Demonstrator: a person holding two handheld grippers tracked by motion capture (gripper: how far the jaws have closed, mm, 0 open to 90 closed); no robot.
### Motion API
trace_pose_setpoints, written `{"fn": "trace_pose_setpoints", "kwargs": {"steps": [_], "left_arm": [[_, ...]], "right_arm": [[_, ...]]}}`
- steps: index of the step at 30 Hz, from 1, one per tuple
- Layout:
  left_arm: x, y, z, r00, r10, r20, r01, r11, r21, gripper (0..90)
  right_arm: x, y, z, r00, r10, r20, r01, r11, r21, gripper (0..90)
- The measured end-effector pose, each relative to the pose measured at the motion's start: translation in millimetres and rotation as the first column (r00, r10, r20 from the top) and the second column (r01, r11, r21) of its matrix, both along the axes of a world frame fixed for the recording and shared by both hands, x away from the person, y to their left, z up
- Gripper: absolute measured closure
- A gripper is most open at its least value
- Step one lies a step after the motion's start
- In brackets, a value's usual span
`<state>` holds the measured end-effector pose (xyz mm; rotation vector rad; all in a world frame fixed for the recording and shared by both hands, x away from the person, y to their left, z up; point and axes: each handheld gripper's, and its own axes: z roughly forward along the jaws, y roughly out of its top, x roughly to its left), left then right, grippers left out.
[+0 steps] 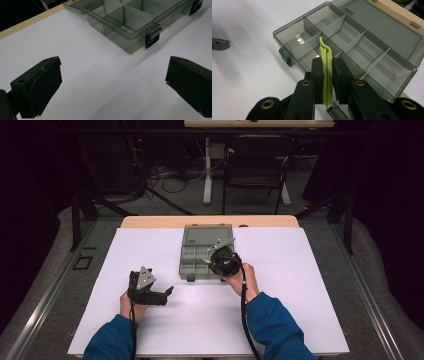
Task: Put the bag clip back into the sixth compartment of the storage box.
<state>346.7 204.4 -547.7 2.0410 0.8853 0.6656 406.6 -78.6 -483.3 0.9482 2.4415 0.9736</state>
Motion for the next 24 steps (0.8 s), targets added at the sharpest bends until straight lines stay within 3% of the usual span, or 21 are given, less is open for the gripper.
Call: {"fn": "trace_pose_setpoints", "kwargs": {"steps": [24], "left_arm": [[-0.4, -0.7, 0.0, 0.9999, -0.008, 0.006, 0.008, 1.0, 0.002, 0.1]], "right_arm": [[28.5, 34.0, -14.1, 0.9981, -0.011, -0.061, 0.011, 1.0, -0.01, 79.6]]}}
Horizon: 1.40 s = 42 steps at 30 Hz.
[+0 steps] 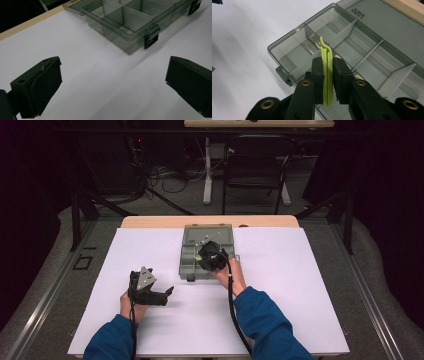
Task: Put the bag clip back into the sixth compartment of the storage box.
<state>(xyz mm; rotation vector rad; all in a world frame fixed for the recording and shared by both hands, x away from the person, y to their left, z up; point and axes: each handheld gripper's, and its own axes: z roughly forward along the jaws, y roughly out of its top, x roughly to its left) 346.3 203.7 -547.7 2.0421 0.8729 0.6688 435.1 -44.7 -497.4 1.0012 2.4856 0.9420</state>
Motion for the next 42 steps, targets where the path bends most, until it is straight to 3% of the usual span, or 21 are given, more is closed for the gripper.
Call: {"fn": "trace_pose_setpoints", "kwargs": {"steps": [8, 14, 17, 22, 28, 38, 42], "left_arm": [[-0.3, -0.7, -0.2, 1.0, -0.001, -0.002, 0.001, 1.0, -0.001, 0.0], [-0.5, -0.6, 0.2, 1.0, -0.002, 0.002, 0.002, 1.0, 0.003, 0.0], [-0.6, -0.6, 0.1, 1.0, -0.003, 0.0, 0.003, 1.0, 0.001, 0.1], [-0.2, -1.0, -0.1, 1.0, -0.006, -0.004, 0.006, 0.9999, 0.009, 0.1], [-0.3, -1.8, -0.2, 0.9999, -0.009, -0.005, 0.01, 0.9999, 0.011, 0.1], [-0.1, -2.5, -0.6, 0.9999, -0.008, -0.007, 0.009, 0.9998, 0.016, 0.1], [0.1, -3.0, -0.9, 0.9999, -0.011, -0.009, 0.011, 0.9998, 0.017, 0.1]], "right_arm": [[4.4, 5.6, -7.5, 0.9997, -0.009, -0.022, 0.009, 1.0, -0.008, 79.0], [4.6, 5.6, -9.6, 0.999, -0.007, -0.045, 0.008, 1.0, 0.009, 72.3], [3.2, 3.3, -8.6, 0.999, -0.003, -0.045, 0.005, 1.0, 0.028, 62.6], [-2.3, -5.7, -6.4, 0.9976, 0.022, -0.066, -0.018, 0.998, 0.066, 37.5], [-16.6, -20.9, -6.4, 0.9967, 0.06, -0.054, -0.054, 0.993, 0.103, 19.9], [-38.3, -47.8, -9.2, 0.9966, 0.082, 0.007, -0.082, 0.985, 0.152, 7.9], [-45.2, -58.0, -8.7, 0.9966, 0.077, 0.03, -0.081, 0.986, 0.149, 4.2]]}}
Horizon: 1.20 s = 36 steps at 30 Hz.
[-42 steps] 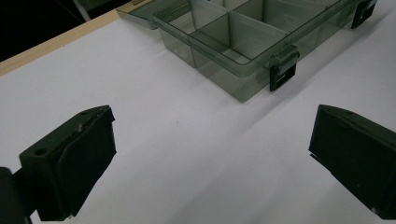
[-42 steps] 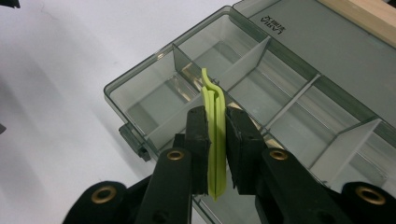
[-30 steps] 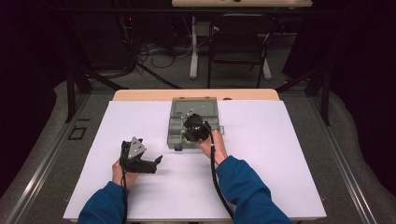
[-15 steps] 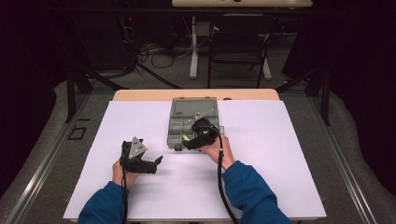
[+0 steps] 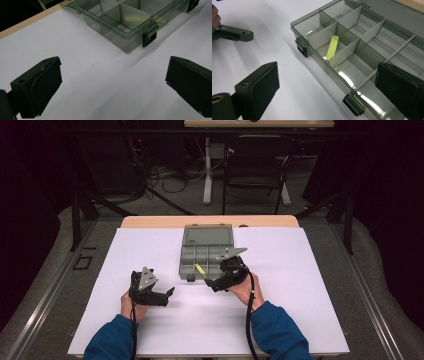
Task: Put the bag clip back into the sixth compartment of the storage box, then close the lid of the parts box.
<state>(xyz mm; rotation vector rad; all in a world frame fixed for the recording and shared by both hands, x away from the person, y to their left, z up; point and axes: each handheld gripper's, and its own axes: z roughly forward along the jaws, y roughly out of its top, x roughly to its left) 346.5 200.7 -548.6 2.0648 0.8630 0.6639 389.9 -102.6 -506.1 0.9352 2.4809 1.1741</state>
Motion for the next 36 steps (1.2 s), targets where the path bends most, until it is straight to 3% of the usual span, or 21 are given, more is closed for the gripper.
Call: {"fn": "trace_pose_setpoints", "kwargs": {"steps": [5, 16, 25, 32, 36], "left_arm": [[0.0, -0.7, -0.2, 1.0, -0.001, 0.002, 0.001, 1.0, 0.002, 0.1], [-0.5, 0.0, 0.4, 1.0, -0.003, 0.001, 0.003, 1.0, 0.001, 0.1], [-0.5, -0.1, 0.2, 1.0, -0.003, 0.001, 0.003, 1.0, 0.003, 0.1], [-1.0, 0.4, 0.4, 1.0, -0.003, 0.002, 0.003, 1.0, 0.005, 0.1], [-1.0, -0.6, 0.7, 1.0, -0.007, 0.0, 0.007, 0.9999, 0.007, 0.1]], "right_arm": [[-8.0, -11.0, -2.8, 0.9999, 0.0, 0.016, 0.0, 1.0, -0.012, 0.0], [-23.6, -28.9, -6.1, 0.9975, -0.015, 0.069, 0.013, 1.0, 0.026, 0.0], [-31.6, -36.3, -11.7, 0.9974, -0.012, 0.071, 0.01, 0.999, 0.031, 0.0], [-39.6, -43.0, -13.5, 0.9936, 0.014, 0.112, -0.016, 1.0, 0.014, 0.0], [-43.4, -49.2, -13.5, 0.9903, 0.004, 0.139, -0.008, 1.0, 0.028, 0.0]]}}
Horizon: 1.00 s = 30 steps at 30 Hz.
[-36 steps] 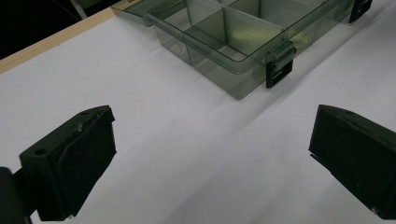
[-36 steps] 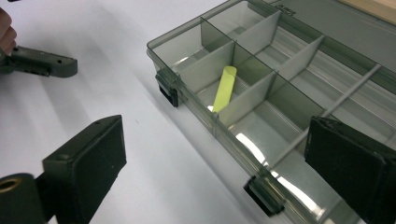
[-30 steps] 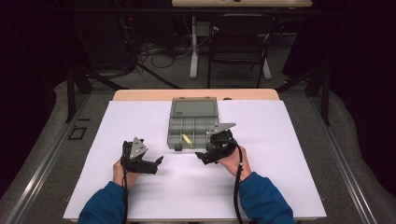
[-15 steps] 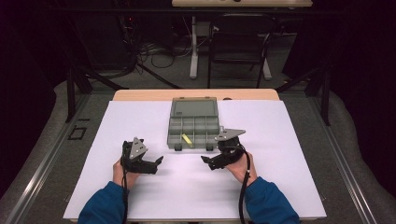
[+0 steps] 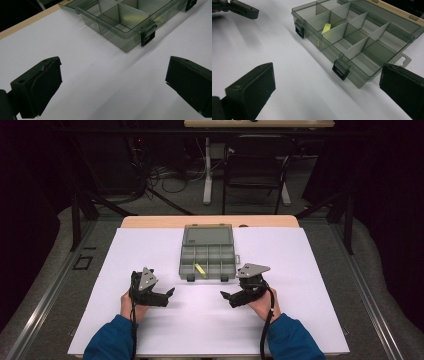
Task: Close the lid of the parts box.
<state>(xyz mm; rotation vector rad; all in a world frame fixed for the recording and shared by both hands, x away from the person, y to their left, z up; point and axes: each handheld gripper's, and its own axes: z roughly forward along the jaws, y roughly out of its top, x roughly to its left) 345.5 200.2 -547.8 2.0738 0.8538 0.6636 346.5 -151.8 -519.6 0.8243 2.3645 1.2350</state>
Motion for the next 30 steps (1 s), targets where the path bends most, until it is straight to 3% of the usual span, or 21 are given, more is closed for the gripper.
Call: {"fn": "trace_pose_setpoints", "kwargs": {"steps": [16, 30], "left_arm": [[12.7, -11.0, 11.4, 0.9996, -0.021, -0.02, 0.021, 0.9998, 0.002, 0.1], [45.4, -36.0, 29.2, 0.9969, -0.051, -0.061, 0.051, 0.9986, 0.011, 0.1]], "right_arm": [[-5.8, -6.1, -1.6, 0.9997, 0.012, 0.021, -0.012, 1.0, 0.013, 0.0], [-3.9, -7.0, -3.4, 0.9998, 0.017, 0.01, -0.017, 1.0, 0.007, 0.0]]}}
